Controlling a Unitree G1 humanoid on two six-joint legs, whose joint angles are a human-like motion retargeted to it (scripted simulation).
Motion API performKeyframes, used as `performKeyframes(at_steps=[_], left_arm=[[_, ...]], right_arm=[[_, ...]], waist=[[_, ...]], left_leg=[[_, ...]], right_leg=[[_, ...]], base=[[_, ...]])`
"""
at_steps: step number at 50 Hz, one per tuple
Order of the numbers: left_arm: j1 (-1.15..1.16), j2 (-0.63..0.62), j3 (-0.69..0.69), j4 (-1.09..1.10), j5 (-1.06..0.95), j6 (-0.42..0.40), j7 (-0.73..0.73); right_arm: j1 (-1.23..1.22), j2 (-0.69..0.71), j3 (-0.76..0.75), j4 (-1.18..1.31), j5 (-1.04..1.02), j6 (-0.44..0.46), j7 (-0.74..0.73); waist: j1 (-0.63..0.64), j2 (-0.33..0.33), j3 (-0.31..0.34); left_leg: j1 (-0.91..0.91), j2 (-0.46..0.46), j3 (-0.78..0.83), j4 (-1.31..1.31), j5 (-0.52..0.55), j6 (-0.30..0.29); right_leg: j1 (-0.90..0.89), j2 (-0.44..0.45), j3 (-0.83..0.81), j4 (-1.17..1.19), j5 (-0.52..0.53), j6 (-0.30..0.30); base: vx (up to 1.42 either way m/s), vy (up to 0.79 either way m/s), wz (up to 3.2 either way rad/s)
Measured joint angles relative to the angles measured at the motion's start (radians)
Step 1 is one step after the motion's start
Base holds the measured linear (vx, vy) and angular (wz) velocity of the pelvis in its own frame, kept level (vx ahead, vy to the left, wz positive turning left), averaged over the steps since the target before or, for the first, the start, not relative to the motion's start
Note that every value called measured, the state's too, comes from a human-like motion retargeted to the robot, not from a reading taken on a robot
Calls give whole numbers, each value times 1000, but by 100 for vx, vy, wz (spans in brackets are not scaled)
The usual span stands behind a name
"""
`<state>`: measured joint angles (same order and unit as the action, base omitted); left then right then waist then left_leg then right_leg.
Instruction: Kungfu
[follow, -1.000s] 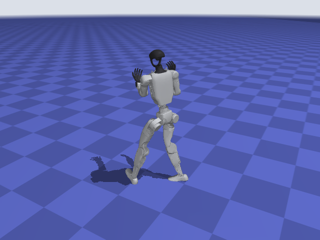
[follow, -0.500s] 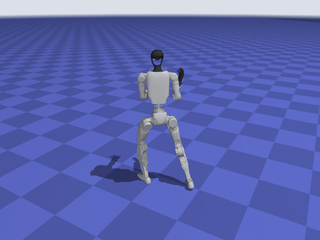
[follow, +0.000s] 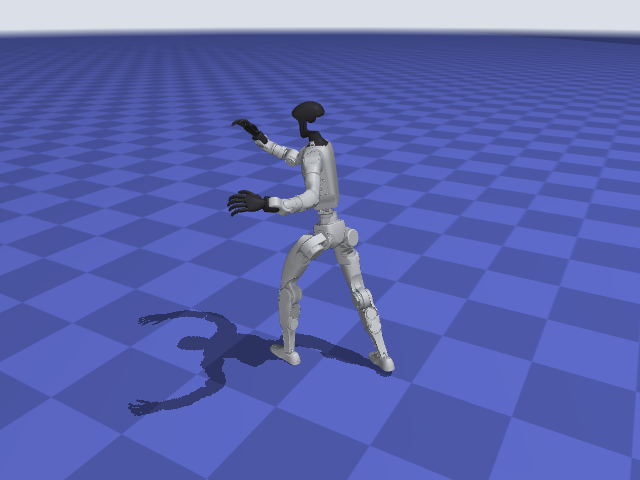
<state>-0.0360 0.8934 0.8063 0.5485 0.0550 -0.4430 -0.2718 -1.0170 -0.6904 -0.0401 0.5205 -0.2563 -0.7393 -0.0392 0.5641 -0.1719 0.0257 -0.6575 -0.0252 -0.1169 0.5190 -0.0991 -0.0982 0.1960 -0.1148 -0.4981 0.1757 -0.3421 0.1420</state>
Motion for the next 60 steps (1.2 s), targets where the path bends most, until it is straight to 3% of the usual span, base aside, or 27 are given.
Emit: performKeyframes(at_steps=[3, 5, 7, 8, 10, 12, 15, 18, 23, 28, 30, 35, 42, 45, 48, 50, 53, 55, 57, 60], left_arm=[[-38, 130, 91, 372, 444, -51, 211], [-90, 221, 134, 665, 751, 7, 390], [-131, 294, 147, 917, 925, 141, 445], [-141, 319, 153, 1010, 962, 194, 419], [-129, 359, 175, 1132, 979, 248, 346], [-66, 354, 224, 1151, 941, 244, 325], [19, 320, 293, 1151, 914, 163, 392], [37, 311, 300, 1150, 962, 104, 473], [-20, 285, 246, 1049, 964, 45, 438], [-163, 218, 66, 787, 687, -156, 242], [-229, 183, -53, 621, 512, -237, 120], [-437, 68, -383, 151, 210, -306, -69], [-809, -179, -878, -229, 54, -358, -83], [-926, -263, -1016, -280, 83, -420, -19], [-1003, -302, -1056, -305, 308, -447, 108], [-1024, -305, -1047, -317, 554, -410, 190], [-1005, -331, -1029, -265, 807, -268, 201], [-977, -341, -1004, -261, 782, -248, 124], [-944, -326, -997, -302, 697, -279, 95], [-884, -294, -992, -371, 710, -273, 228]], right_arm=[[-164, -10, 37, 426, -381, 10, -154], [-278, -17, 81, 718, -609, 160, -273], [-349, -2, 66, 952, -740, 394, -310], [-367, 11, 27, 1024, -770, 466, -318], [-379, -1, 35, 1071, -716, 399, -256], [-352, 4, 33, 1036, -704, 312, -279], [-332, 17, 18, 1013, -789, 300, -437], [-321, 19, 20, 1008, -796, 302, -417], [-299, 43, 8, 984, -743, 289, -389], [-287, 60, 5, 952, -720, 292, -391], [-282, 65, 1, 938, -698, 297, -381], [-271, 104, -3, 913, -605, 321, -355], [-266, 189, 50, 812, -546, 381, -306], [-270, 240, 106, 734, -511, 419, -251], [-261, 293, 166, 626, -444, 429, -87], [-251, 331, 212, 547, -378, 443, 26], [-243, 375, 284, 462, -309, 400, 120], [-226, 437, 270, 430, -409, 313, 101], [-203, 471, 261, 388, -524, 269, 29], [-195, 491, 294, 362, -585, 263, -110]], waist=[[55, -2, 20], [83, -6, 26], [101, -5, 37], [106, -4, 43], [108, -10, 52], [106, -14, 49], [114, -10, 46], [109, -13, 44], [81, -12, 37], [79, -13, 38], [74, -14, 38], [43, -19, 29], [-4, -14, 11], [-44, -5, 2], [-74, 12, -4], [-83, 20, -4], [-96, 30, -5], [-106, 45, 1], [-119, 52, 10], [-136, 63, 21]], left_leg=[[22, -8, -24, -18, 17, -19], [31, -11, -30, -27, 26, -29], [42, -17, -41, -38, 35, -37], [47, -22, -51, -44, 41, -41], [57, -31, -68, -59, 53, -48], [67, -31, -70, -74, 61, -54], [69, -25, -66, -86, 68, -62], [72, -26, -69, -96, 77, -65], [87, -18, -76, -125, 97, -70], [93, -11, -81, -128, 98, -67], [93, -9, -86, -124, 96, -65], [89, -3, -98, -112, 87, -58], [86, 12, -101, -84, 57, -30], [83, 28, -89, -68, 38, -13], [89, 64, -43, -59, 15, 7], [103, 98, 12, -57, -1, 17], [136, 156, 116, -66, -24, 31], [158, 190, 185, -75, -37, 39], [183, 216, 254, -88, -46, 46], [234, 255, 366, -123, -48, 48]], right_leg=[[23, 11, -15, 7, -22, -1], [29, 14, -18, 12, -37, -5], [39, 19, -22, 14, -46, -7], [45, 22, -26, 13, -48, -7], [54, 29, -28, 10, -47, -5], [55, 33, -20, 11, -55, -11], [49, 34, -9, 11, -86, -37], [48, 40, 3, 11, -105, -50], [47, 53, 6, 11, -106, -57], [40, 52, 25, 17, -107, -61], [39, 54, 28, 19, -107, -61], [36, 61, 32, 18, -99, -57], [22, 49, 59, 19, -65, -43], [6, 40, 78, 19, -43, -35], [-17, 27, 113, 20, -19, -21], [-40, 8, 147, 27, 0, -13], [-81, -30, 187, 36, 30, -11], [-112, -53, 210, 39, 49, -17], [-147, -73, 249, 38, 70, -22], [-206, -97, 298, 38, 100, -42]], base=[[2, -1, 69], [3, -1, 37], [2, 2, 46], [3, 2, 54], [4, 4, 49], [3, 8, 16], [-7, 7, -13], [-2, 2, -3], [-3, 1, 0], [-2, -1, -20], [0, 0, 0], [0, -1, -4], [2, -3, -49], [-5, -5, -82], [-10, -4, -122], [-17, -4, -171], [-24, -6, -191], [-35, -9, -185], [-39, -5, -178], [-50, -4, -191]])
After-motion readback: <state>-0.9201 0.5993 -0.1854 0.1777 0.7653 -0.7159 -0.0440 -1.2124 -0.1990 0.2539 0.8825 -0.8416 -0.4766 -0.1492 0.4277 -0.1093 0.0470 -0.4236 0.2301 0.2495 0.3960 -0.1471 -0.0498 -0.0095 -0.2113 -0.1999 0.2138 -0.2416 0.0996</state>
